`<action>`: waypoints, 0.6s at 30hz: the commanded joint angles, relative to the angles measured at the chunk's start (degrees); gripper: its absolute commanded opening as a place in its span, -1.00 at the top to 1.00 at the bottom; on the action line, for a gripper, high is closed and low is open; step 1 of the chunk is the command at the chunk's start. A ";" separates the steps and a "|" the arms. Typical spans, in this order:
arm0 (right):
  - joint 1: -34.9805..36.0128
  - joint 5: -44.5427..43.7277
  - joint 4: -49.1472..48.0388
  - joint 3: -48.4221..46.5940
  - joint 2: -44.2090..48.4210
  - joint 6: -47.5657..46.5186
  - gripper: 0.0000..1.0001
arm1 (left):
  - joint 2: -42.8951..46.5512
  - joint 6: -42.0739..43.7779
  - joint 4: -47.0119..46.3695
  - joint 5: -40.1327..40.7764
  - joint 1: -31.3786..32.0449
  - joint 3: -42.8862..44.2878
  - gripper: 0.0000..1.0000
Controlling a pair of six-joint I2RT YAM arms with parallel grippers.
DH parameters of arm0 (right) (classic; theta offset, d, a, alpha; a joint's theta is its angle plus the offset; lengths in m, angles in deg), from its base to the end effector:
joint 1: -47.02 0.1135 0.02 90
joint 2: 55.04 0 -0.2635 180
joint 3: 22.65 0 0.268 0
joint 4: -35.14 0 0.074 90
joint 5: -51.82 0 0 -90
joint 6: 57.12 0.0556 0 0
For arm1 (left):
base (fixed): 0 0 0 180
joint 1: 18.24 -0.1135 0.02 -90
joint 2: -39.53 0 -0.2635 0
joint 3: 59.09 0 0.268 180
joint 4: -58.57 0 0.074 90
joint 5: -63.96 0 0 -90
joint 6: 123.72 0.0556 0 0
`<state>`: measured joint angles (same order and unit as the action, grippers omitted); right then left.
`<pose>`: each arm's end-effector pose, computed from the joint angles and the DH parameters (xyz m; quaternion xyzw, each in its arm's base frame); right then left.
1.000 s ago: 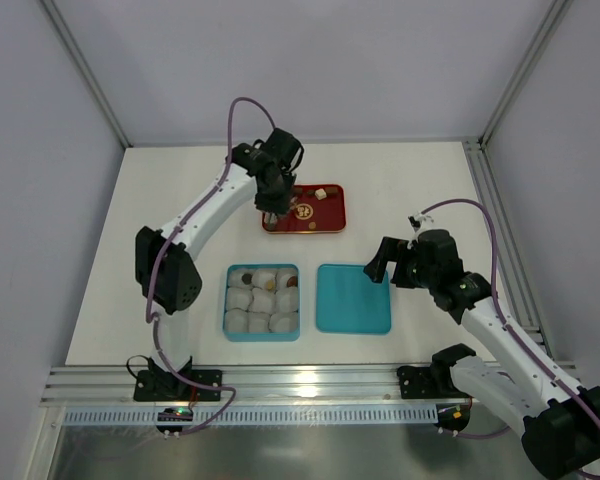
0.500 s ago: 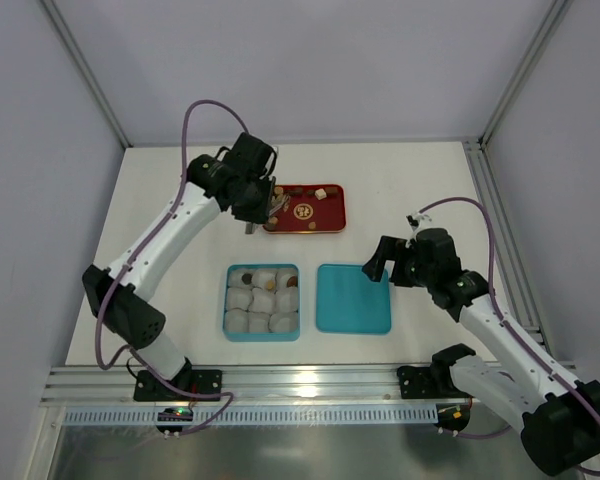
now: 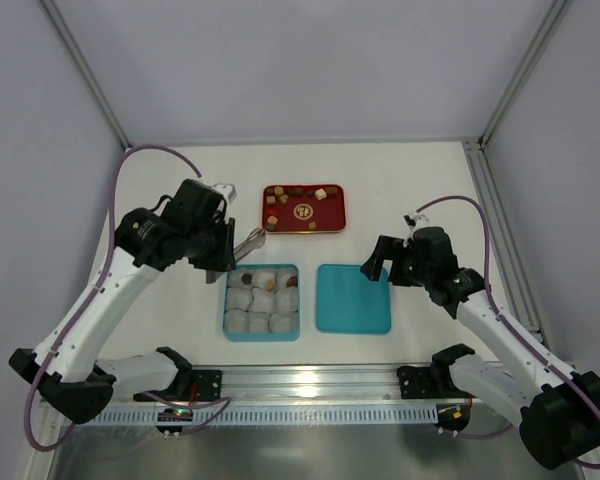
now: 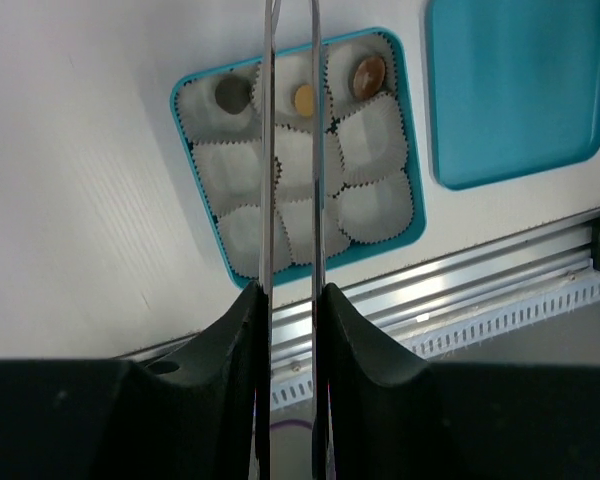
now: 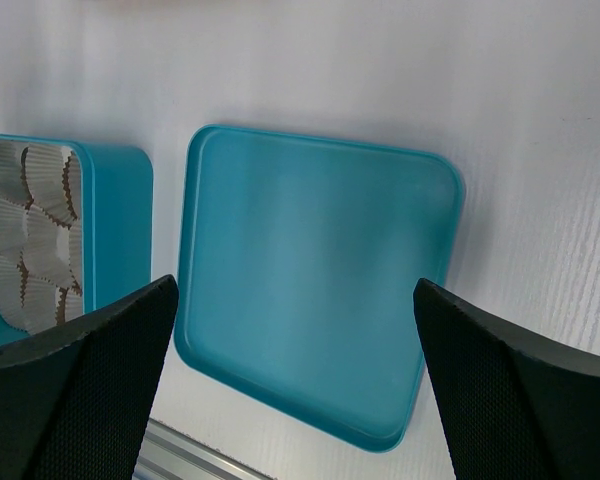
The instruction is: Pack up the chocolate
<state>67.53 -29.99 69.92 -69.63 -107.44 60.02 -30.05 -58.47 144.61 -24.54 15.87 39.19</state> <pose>0.2076 0.0861 0.2137 0.0223 0.9050 0.2289 0.3580 0.1938 -0.1295 0.3800 0.0746 0.9567 -0.1272 0.2510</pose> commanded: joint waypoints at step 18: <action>0.67 0.43 -3.04 -0.41 -1.74 0.46 -1.00 | 17.72 -7.50 13.29 -3.26 1.31 -12.30 0.76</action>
<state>67.84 -29.88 69.27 -69.63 -108.89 60.08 -14.14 -64.48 149.42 -27.36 16.96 27.59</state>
